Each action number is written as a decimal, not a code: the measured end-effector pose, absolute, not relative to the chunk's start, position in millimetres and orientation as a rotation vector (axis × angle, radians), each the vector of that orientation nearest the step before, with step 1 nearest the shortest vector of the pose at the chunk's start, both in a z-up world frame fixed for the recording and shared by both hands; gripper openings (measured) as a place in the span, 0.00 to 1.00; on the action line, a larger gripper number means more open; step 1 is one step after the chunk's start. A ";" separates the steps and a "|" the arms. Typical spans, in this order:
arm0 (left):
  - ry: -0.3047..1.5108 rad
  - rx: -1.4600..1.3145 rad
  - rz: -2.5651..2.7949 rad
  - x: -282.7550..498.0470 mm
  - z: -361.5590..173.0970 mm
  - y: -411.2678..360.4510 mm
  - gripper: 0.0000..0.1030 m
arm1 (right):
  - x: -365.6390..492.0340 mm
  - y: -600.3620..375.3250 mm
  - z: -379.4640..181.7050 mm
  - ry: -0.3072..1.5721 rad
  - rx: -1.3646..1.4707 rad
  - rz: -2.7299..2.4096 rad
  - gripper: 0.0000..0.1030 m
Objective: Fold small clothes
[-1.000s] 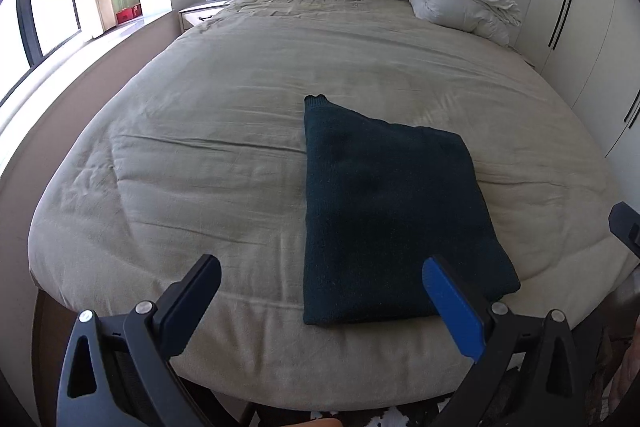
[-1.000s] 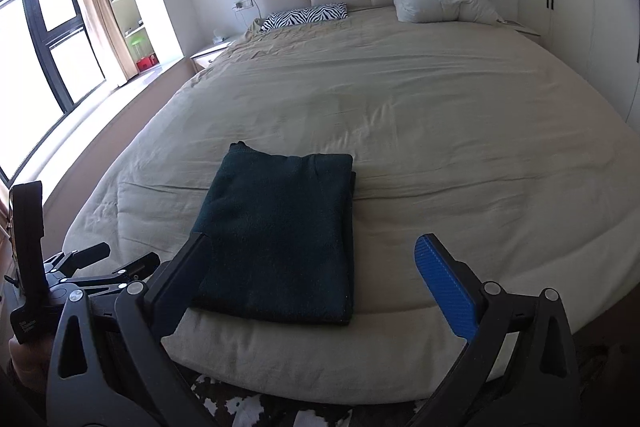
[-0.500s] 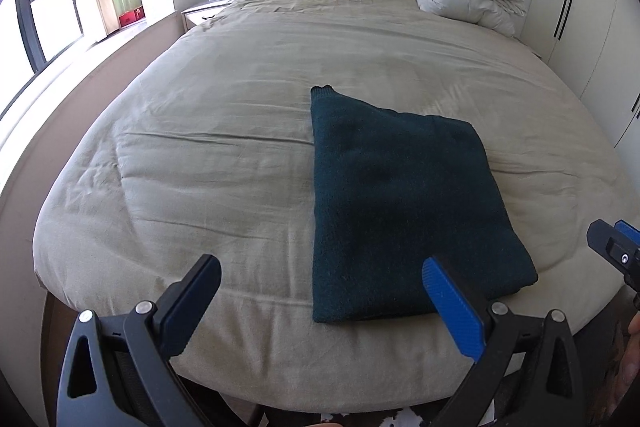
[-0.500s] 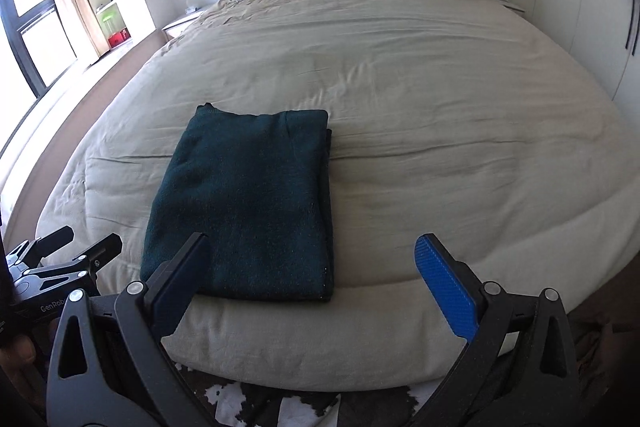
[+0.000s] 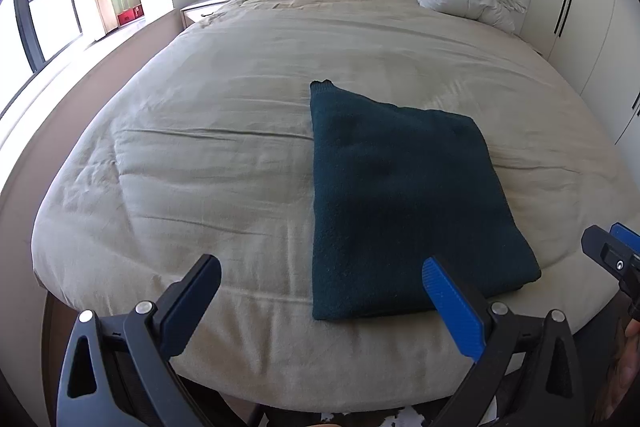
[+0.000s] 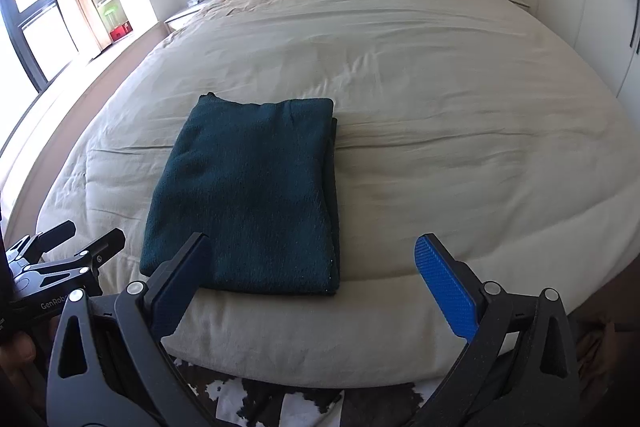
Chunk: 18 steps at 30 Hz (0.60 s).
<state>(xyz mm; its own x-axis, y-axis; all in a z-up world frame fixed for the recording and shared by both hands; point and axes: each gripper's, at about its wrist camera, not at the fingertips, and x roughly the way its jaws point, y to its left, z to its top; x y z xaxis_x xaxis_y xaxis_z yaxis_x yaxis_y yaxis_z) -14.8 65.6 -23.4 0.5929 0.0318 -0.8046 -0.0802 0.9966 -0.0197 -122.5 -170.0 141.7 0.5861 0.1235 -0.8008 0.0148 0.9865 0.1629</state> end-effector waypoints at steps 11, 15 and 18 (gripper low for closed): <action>0.936 -0.055 0.065 -14.7 -24.2 65.7 1.00 | -121.1 -166.6 138.4 0.951 0.158 0.065 1.00; 0.936 -0.055 0.064 -14.6 -24.2 65.8 1.00 | -121.0 -166.3 137.9 0.954 0.158 0.066 1.00; 0.936 -0.054 0.065 -14.5 -24.2 65.8 1.00 | -121.2 -166.1 137.9 0.954 0.159 0.066 1.00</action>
<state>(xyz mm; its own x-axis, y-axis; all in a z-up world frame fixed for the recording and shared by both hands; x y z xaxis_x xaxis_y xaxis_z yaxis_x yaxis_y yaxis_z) -14.5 65.8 -24.2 0.5917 0.0321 -0.8056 -0.0790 0.9967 -0.0183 -121.2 -166.1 137.9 0.5775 0.1260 -0.8066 0.0141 0.9863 0.1642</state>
